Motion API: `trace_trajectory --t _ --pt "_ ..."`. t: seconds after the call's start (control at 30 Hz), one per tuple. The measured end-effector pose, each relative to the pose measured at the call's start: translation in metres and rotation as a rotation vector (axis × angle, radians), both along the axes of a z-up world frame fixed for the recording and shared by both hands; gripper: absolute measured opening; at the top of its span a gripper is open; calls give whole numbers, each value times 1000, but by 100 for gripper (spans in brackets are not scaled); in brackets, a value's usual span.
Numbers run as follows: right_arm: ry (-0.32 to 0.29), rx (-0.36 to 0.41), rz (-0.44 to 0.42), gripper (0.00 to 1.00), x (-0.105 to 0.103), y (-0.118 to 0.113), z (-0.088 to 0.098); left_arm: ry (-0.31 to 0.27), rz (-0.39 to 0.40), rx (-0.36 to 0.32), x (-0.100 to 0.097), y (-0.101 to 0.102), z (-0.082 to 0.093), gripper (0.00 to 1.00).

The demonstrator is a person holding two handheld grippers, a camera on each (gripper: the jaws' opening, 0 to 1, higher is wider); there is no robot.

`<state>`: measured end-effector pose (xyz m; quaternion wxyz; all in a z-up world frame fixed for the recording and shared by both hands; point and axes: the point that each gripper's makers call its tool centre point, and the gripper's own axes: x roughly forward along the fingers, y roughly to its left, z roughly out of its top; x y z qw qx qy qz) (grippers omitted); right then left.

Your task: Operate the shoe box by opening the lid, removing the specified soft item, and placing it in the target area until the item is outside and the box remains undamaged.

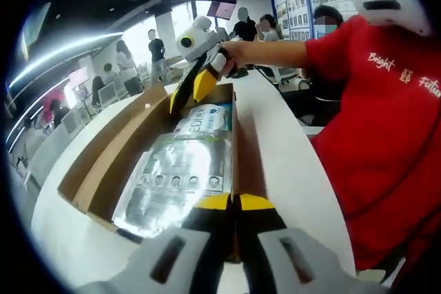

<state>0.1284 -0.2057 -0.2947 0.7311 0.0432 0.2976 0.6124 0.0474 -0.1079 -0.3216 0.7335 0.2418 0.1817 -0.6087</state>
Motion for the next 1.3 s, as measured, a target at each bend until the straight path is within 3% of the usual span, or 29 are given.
trace_trajectory --t 0.03,0.1,0.17,0.37,0.57,0.67,1.0,1.3 --pt "35 -16 -14 37 0 -1 -4 0 0 -1 0 0 0 2" --pt "19 15 -46 37 5 0 -3 3 3 0 0 0 0 2" --pt "101 24 -75 37 7 -4 -4 3 6 -1 1 -1 -1 2" --pt "77 -1 -67 41 0 2 -6 23 18 -18 2 -2 -1 2" --pt "159 8 -48 39 0 16 -5 37 15 -17 1 -2 -3 2" --pt "194 -30 -65 39 2 20 -17 31 15 -19 0 -1 -3 2" --pt "175 -56 -58 39 2 23 -20 17 9 -25 0 0 -2 2" --pt "208 -36 -75 36 7 23 -21 19 6 -27 1 -1 -2 2"
